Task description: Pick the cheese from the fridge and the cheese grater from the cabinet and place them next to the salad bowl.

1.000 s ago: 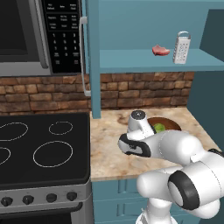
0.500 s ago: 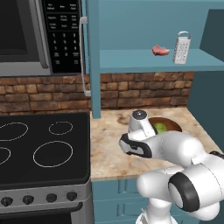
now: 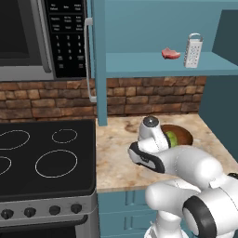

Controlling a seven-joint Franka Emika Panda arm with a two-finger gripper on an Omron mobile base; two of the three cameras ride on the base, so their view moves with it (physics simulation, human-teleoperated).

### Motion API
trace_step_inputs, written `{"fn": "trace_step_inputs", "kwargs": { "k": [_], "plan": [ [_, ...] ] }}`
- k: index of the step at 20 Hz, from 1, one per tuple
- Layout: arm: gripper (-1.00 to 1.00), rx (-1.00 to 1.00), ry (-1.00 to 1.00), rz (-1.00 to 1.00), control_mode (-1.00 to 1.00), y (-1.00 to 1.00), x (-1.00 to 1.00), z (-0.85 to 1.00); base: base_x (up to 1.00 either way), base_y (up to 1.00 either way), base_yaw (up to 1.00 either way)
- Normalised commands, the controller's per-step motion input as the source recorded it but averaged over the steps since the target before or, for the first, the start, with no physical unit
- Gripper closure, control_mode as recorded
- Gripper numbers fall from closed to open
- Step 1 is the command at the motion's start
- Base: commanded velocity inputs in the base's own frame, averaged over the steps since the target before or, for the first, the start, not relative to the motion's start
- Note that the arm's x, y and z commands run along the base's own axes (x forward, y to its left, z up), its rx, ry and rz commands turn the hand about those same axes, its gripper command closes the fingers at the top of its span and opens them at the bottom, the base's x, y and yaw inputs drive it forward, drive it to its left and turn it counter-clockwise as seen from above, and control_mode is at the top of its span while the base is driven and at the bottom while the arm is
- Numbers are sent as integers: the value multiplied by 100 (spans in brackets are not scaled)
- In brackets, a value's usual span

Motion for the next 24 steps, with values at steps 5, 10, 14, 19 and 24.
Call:
{"fn": "trace_step_inputs", "kwargs": {
  "k": [5, 10, 14, 19, 24],
  "plan": [
    [-100, 0, -5, 0, -100, -6, -14, 29, 0, 0, 0],
    [-100, 3, -7, 0, -100, -20, -17, 31, 0, 0, 0],
    [-100, 4, -9, 0, -100, -21, -13, 35, 0, 0, 0],
    [-100, 0, -6, -6, -100, -22, -9, 40, 0, 0, 0],
    [-100, 3, -6, -11, -100, -22, -7, 44, 0, 0, 0]
  ]
}}
